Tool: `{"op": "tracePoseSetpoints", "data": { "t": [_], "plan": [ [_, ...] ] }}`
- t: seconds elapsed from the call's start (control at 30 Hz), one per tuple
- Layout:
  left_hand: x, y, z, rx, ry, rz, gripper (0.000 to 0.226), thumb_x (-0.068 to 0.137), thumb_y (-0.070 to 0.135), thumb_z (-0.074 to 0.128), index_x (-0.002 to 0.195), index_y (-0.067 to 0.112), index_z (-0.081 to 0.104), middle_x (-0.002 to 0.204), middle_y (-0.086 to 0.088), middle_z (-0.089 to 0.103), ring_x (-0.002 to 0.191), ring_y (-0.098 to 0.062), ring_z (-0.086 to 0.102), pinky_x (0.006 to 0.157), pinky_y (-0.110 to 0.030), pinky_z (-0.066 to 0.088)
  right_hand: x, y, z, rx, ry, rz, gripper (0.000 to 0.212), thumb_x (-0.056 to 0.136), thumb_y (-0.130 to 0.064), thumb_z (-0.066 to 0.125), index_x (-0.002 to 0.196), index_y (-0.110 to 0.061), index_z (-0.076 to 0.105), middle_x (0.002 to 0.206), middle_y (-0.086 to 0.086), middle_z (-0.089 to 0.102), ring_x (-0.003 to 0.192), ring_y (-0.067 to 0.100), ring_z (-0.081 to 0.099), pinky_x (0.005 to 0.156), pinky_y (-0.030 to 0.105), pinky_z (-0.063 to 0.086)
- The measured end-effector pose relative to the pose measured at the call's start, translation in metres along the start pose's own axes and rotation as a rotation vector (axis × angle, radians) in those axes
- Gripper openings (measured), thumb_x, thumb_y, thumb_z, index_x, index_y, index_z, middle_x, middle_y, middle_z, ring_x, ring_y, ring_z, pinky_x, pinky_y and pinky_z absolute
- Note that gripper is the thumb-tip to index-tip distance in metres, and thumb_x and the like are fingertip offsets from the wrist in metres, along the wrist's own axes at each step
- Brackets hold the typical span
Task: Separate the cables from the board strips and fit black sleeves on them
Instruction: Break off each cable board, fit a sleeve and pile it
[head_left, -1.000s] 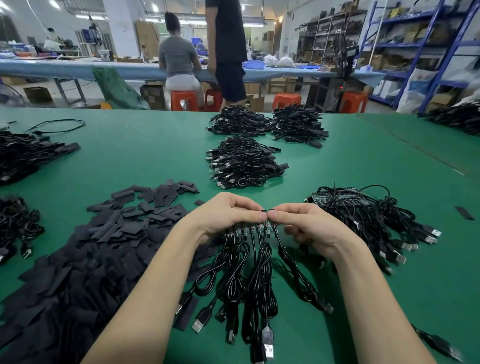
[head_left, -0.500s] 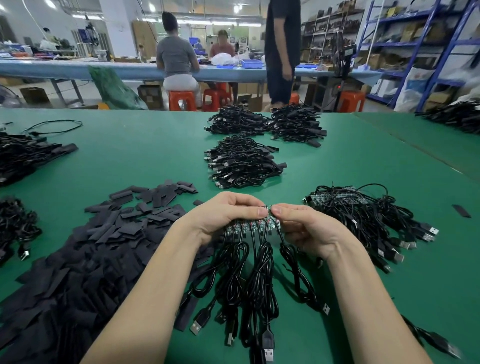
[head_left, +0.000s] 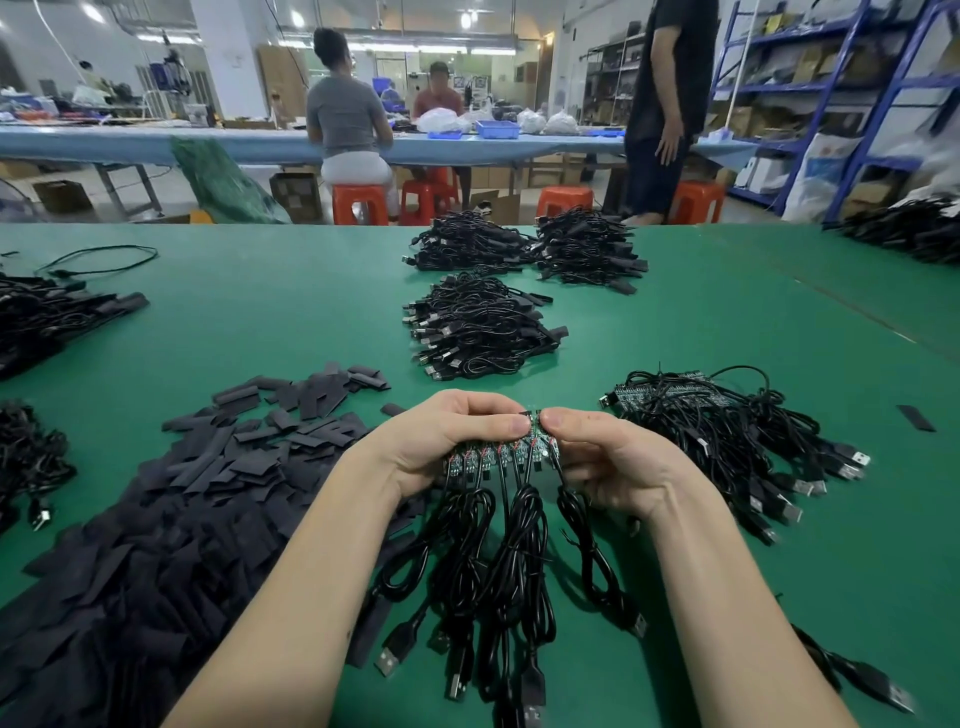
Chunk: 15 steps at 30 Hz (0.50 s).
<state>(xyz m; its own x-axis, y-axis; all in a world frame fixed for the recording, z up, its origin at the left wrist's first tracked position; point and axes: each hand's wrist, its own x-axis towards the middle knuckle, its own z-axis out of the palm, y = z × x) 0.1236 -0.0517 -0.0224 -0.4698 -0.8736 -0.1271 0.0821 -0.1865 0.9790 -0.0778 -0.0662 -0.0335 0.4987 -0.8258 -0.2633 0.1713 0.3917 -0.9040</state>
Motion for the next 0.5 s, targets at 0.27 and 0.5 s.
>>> {"op": "tracePoseSetpoints", "data": {
  "t": [0.27, 0.5],
  "plan": [
    [0.001, -0.002, 0.003, -0.045, -0.004, 0.011, 0.007, 0.078, 0.013, 0.073, 0.082, 0.016, 0.078, 0.079, -0.003, 0.072, 0.064, -0.011, 0.067, 0.062, -0.022, 0.056, -0.001, 0.003, 0.000, 0.105, -0.018, 0.010, 0.030, 0.064, -0.019, 0.085, 0.088, -0.012, 0.068, 0.055, -0.011, 0.042, 0.040, -0.001, 0.027, 0.042, 0.014, 0.014],
    [0.005, -0.005, -0.001, 0.201, 0.124, 0.029, 0.013, 0.077, 0.021, 0.085, 0.086, 0.019, 0.076, 0.088, -0.001, 0.077, 0.076, -0.008, 0.069, 0.076, -0.018, 0.050, -0.015, -0.016, -0.017, 0.024, -0.011, -0.098, 0.045, 0.038, -0.037, 0.103, 0.060, -0.024, 0.066, 0.054, -0.013, 0.039, 0.046, 0.001, 0.029, 0.044, 0.013, 0.017]
  ]
}}
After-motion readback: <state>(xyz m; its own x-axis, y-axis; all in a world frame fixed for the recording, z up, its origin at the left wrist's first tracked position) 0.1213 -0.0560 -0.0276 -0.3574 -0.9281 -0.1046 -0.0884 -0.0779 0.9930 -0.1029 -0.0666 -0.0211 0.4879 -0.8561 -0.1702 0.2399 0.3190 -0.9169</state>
